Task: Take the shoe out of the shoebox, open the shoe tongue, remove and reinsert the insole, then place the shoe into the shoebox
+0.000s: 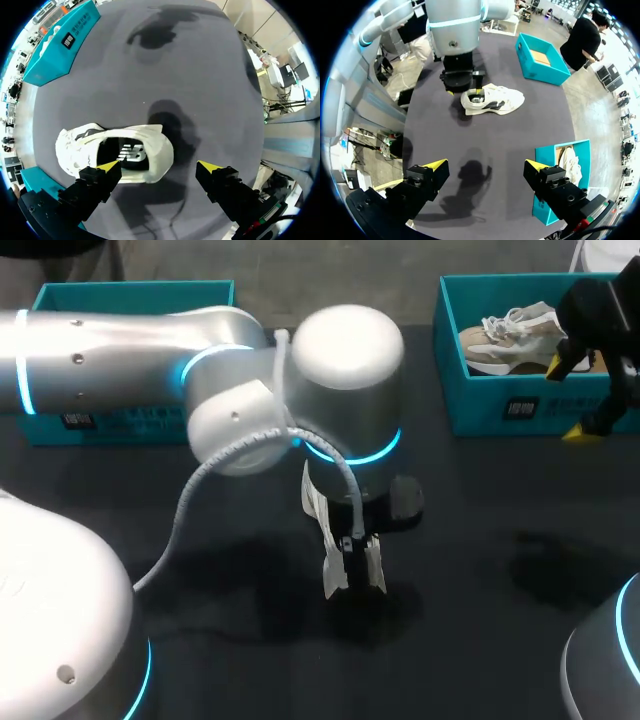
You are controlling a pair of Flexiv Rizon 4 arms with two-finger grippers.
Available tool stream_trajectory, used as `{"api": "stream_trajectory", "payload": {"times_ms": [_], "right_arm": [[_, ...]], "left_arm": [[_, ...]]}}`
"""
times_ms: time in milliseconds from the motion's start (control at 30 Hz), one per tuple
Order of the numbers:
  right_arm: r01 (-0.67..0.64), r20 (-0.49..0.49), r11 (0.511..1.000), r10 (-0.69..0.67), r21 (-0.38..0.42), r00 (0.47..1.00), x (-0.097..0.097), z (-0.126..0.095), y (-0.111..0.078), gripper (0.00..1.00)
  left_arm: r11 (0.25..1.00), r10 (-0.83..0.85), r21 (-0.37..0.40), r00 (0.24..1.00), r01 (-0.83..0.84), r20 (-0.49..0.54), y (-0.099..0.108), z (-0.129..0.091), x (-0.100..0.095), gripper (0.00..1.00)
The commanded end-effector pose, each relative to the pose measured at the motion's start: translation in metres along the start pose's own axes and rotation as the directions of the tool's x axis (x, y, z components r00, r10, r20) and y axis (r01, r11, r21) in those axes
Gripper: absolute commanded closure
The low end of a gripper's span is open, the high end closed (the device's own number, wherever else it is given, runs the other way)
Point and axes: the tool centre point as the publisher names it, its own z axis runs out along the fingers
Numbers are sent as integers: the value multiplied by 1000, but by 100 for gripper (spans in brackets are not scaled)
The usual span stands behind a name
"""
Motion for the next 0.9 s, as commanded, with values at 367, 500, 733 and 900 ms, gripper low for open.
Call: {"api": "stream_trajectory", "payload": {"times_ms": [367, 500, 733, 900], "right_arm": [[-1, -5, 1000, 1, 4, 1000, -2, 0, 1, 0], [-1, -5, 1000, 1, 4, 1000, -2, 0, 1, 0], [-1, -5, 1000, 1, 4, 1000, -2, 0, 1, 0], [-1, -5, 1000, 1, 4, 1000, -2, 0, 1, 0]], "left_arm": [[995, -14, -98, 999, 19, 44, -8, 44, 3, 0], [995, -13, -102, 999, 17, 42, -10, 52, 3, 0], [993, -20, -116, 999, 24, 30, -6, 63, 3, 16], [993, -30, -113, 1000, 31, 10, 0, 66, 2, 42]]}}
